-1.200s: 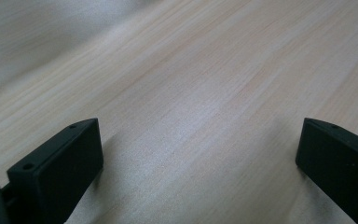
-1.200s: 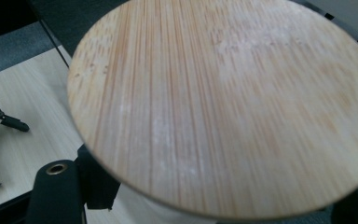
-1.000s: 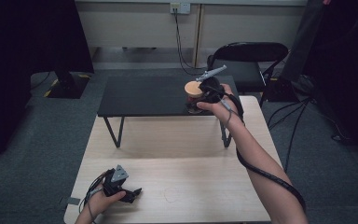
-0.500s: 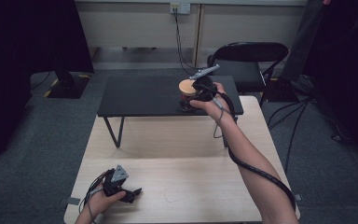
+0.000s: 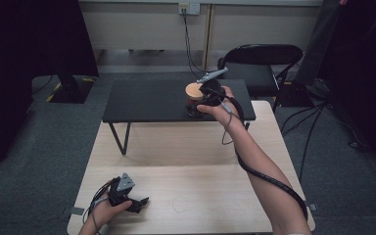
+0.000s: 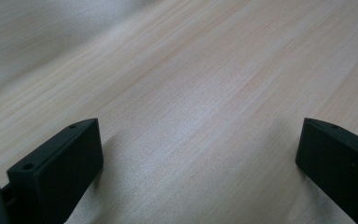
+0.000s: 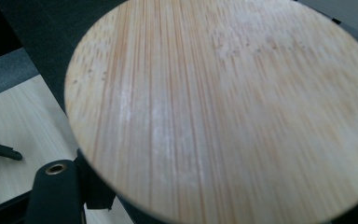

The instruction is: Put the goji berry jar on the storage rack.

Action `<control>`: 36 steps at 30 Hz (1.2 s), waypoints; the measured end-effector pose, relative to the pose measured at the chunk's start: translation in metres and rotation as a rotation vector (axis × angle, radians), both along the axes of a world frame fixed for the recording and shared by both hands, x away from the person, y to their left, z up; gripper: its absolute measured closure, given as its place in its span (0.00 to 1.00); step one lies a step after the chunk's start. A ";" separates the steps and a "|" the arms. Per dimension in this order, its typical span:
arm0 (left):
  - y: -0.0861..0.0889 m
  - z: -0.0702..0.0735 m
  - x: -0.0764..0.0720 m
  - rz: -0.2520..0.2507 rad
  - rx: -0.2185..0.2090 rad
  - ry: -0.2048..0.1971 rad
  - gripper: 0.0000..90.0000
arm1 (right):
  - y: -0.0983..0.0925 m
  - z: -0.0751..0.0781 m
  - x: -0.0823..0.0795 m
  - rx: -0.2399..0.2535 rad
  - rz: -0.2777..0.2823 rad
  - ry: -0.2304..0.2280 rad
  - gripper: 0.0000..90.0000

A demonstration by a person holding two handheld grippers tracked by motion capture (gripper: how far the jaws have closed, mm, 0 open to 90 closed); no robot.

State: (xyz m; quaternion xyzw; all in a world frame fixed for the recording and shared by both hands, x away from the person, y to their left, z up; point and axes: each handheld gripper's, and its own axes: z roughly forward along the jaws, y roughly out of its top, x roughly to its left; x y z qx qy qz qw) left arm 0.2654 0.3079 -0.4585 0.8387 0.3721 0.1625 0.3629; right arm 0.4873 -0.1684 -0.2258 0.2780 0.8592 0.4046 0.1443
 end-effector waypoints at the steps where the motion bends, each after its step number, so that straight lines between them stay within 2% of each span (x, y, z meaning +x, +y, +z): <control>1: 0.000 0.000 0.000 -0.002 0.004 0.000 0.00 | 0.000 0.000 0.000 -0.002 0.001 -0.001 0.28; 4: 0.000 0.000 0.000 0.001 -0.001 0.000 0.00 | -0.001 -0.001 -0.001 0.002 0.002 -0.007 0.27; 7: 0.000 0.000 0.000 -0.002 0.004 0.000 0.00 | -0.004 0.000 -0.005 0.007 -0.011 -0.019 0.19; 8: 0.000 0.000 0.000 -0.003 0.003 0.000 0.00 | -0.004 0.000 -0.005 0.007 -0.011 -0.019 0.19; 15: 0.000 0.000 0.000 -0.002 0.003 0.000 0.00 | -0.019 -0.003 -0.013 0.029 -0.005 -0.026 0.11; 19: 0.000 0.000 0.000 0.001 -0.001 -0.001 0.00 | -0.029 -0.006 -0.022 0.042 -0.011 -0.028 0.02; 30: 0.000 0.000 0.000 -0.002 0.003 -0.001 0.00 | -0.049 -0.017 -0.034 0.038 0.035 -0.011 0.01; 36: 0.000 0.000 0.000 -0.003 0.004 -0.001 0.00 | -0.065 -0.027 -0.046 0.066 0.052 -0.005 0.01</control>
